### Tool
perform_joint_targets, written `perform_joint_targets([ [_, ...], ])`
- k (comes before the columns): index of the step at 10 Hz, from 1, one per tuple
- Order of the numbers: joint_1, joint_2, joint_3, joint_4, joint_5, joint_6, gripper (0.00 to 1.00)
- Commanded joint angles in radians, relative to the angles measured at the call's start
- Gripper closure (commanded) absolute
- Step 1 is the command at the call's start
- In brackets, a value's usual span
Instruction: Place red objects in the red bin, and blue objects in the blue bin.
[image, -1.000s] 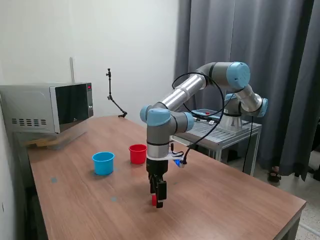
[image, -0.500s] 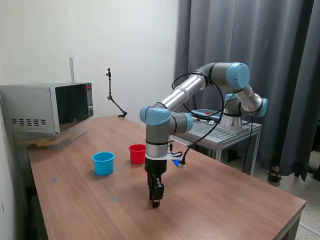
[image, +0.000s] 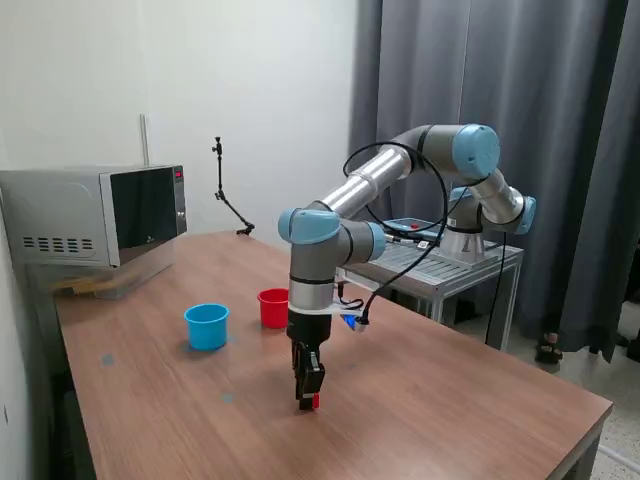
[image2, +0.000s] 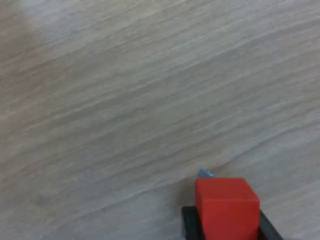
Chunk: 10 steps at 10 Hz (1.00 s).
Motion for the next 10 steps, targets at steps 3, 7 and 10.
perform_joint_targets([
  [3, -0.008, -0.096, 0.051, 0.012, -0.001, 0.002, 1.00],
  [7, -0.035, -0.208, 0.111, 0.104, -0.004, 0.002, 1.00],
  [10, -0.097, -0.250, 0.174, 0.124, -0.006, 0.002, 1.00],
])
